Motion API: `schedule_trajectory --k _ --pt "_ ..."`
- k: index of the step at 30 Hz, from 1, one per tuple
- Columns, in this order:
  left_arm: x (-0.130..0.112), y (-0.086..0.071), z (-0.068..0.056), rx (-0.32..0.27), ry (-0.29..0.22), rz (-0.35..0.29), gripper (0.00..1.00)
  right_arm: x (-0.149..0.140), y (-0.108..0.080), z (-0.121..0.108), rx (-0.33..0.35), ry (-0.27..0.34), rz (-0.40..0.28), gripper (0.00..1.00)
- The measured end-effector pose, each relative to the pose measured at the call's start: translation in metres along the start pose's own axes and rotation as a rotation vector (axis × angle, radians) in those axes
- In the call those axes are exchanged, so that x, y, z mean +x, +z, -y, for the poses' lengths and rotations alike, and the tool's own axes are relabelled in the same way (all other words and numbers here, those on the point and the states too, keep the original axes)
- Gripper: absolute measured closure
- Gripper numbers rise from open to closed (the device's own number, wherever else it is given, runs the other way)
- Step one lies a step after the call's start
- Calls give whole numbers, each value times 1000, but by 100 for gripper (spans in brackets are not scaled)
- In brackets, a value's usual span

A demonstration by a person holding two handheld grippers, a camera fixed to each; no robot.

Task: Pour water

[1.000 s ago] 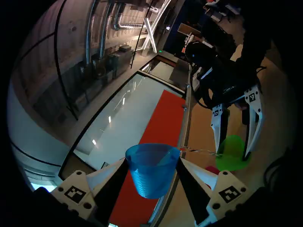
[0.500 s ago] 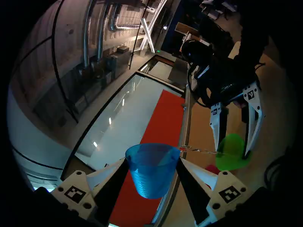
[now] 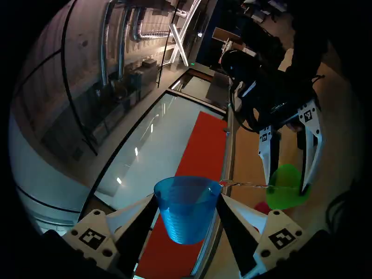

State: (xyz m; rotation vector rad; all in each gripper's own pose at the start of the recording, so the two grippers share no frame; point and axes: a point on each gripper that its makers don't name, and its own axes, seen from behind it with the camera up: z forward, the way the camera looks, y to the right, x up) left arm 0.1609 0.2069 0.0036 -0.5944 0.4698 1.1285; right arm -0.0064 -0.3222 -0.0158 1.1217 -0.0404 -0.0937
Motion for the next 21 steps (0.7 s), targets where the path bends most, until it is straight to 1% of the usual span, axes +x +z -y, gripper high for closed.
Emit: schedule_trajectory --k 8,15,21 --pt "1 -1 0 0 26 -2 15 1 0 -1 -1 -3 -2 8" --pt "3 -1 2 -1 54 0 15 2 -1 -1 -1 -5 -5 8" --pt "5 -1 1 0 65 -1 15 2 0 0 1 -7 -7 8"
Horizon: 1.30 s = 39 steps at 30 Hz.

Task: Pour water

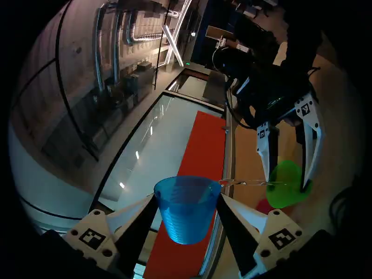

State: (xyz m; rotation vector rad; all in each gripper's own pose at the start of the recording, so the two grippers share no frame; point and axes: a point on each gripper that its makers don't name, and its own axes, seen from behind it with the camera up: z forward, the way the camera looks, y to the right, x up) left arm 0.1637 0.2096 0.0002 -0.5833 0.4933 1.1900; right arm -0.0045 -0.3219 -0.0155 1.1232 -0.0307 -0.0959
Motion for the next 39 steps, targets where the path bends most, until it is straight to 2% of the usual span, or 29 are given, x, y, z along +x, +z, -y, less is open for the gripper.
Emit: schedule_trajectory --k 39 --pt "11 -2 1 5 131 -11 15 3 -1 1 -3 -9 -8 8"
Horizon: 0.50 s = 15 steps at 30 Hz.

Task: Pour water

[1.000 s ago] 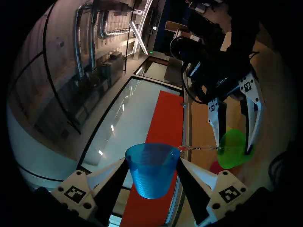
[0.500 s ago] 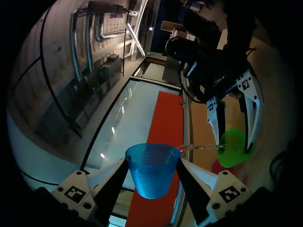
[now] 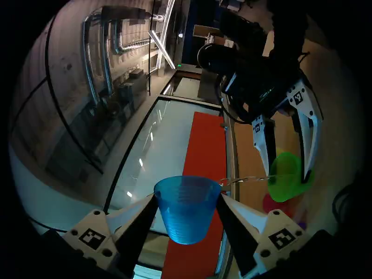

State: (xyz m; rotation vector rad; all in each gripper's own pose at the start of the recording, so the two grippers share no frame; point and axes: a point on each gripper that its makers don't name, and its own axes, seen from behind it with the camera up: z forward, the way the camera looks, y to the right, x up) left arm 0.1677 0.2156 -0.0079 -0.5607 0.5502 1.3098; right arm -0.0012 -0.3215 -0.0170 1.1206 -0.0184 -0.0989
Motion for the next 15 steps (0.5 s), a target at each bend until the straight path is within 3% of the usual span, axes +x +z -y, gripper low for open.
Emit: schedule_trajectory --k 15 --pt "4 1 7 7 61 -8 15 0 0 0 -2 -1 -2 9"
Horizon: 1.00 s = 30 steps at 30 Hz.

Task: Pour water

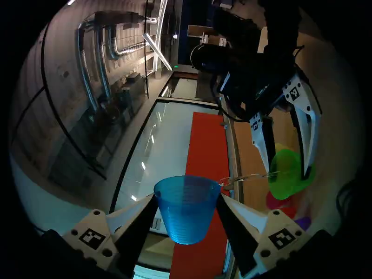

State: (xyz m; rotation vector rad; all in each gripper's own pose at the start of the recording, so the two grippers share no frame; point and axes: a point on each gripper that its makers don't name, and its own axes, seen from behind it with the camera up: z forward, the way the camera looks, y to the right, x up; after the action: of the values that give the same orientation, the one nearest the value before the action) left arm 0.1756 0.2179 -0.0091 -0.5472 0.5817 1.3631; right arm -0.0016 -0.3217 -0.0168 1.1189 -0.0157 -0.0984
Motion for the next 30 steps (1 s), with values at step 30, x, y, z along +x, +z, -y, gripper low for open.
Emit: schedule_trajectory --k 30 --pt "8 -3 0 16 122 -9 15 2 -4 -3 -5 3 -9 9"
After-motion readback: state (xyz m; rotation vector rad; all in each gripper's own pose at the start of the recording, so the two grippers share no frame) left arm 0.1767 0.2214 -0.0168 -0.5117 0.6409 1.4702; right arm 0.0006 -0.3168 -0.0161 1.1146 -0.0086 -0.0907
